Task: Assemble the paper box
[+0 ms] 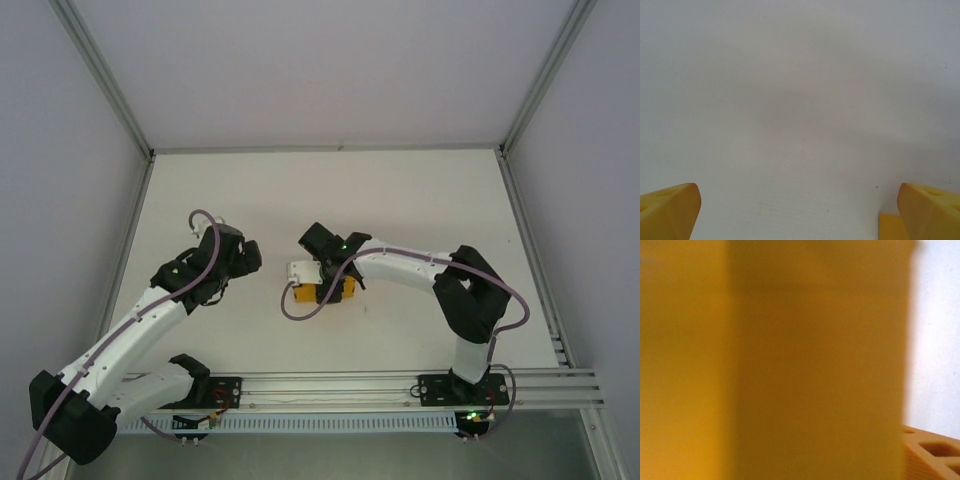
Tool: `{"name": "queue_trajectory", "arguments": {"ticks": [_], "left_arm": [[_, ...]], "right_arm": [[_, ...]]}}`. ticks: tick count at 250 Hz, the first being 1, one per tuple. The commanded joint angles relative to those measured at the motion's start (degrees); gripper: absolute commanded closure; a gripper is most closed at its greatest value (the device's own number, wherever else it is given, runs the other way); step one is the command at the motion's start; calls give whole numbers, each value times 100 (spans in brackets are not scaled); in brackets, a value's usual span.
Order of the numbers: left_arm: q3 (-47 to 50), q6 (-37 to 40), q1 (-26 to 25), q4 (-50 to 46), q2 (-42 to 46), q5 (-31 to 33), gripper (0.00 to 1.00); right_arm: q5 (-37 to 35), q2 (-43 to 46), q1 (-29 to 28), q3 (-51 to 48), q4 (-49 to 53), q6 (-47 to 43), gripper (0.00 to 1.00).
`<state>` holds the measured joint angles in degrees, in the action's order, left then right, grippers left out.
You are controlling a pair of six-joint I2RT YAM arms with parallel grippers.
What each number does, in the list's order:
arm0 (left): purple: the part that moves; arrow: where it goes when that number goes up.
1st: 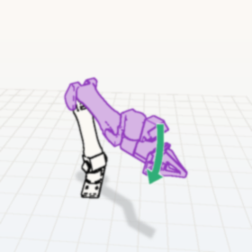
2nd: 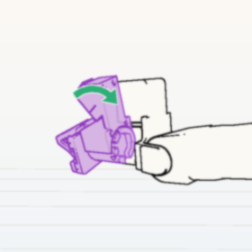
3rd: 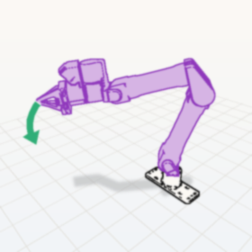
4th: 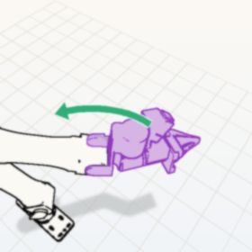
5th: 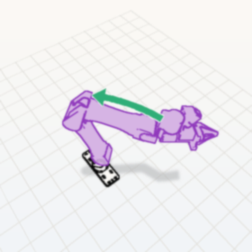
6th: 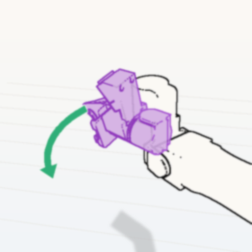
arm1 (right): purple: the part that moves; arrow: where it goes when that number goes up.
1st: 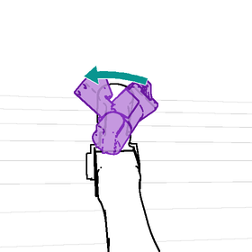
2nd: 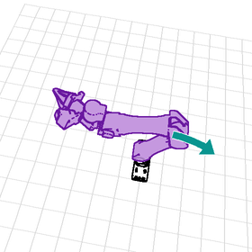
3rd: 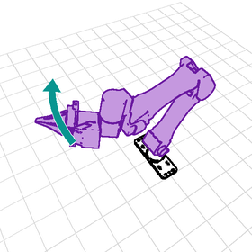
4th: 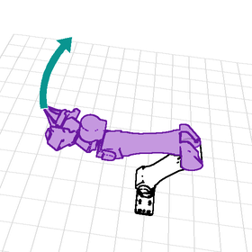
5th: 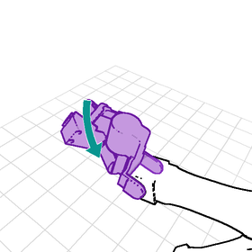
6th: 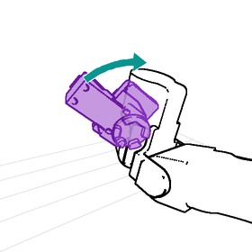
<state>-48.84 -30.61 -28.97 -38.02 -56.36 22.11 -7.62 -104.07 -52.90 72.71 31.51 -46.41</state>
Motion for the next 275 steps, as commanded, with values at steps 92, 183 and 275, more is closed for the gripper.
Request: {"name": "queue_trajectory", "arguments": {"ticks": [92,183,275], "left_arm": [[155,-107,74,-238,354,478,0],[173,-113,76,-119,338,544,0],[280,319,408,774,274,220,0]], "right_arm": [[-2606,152,-42,-865,-1739,97,51],[-1991,500,-119,-1136,-704,760,15],[412,1748,-44,-1517,504,1338,0]]}}
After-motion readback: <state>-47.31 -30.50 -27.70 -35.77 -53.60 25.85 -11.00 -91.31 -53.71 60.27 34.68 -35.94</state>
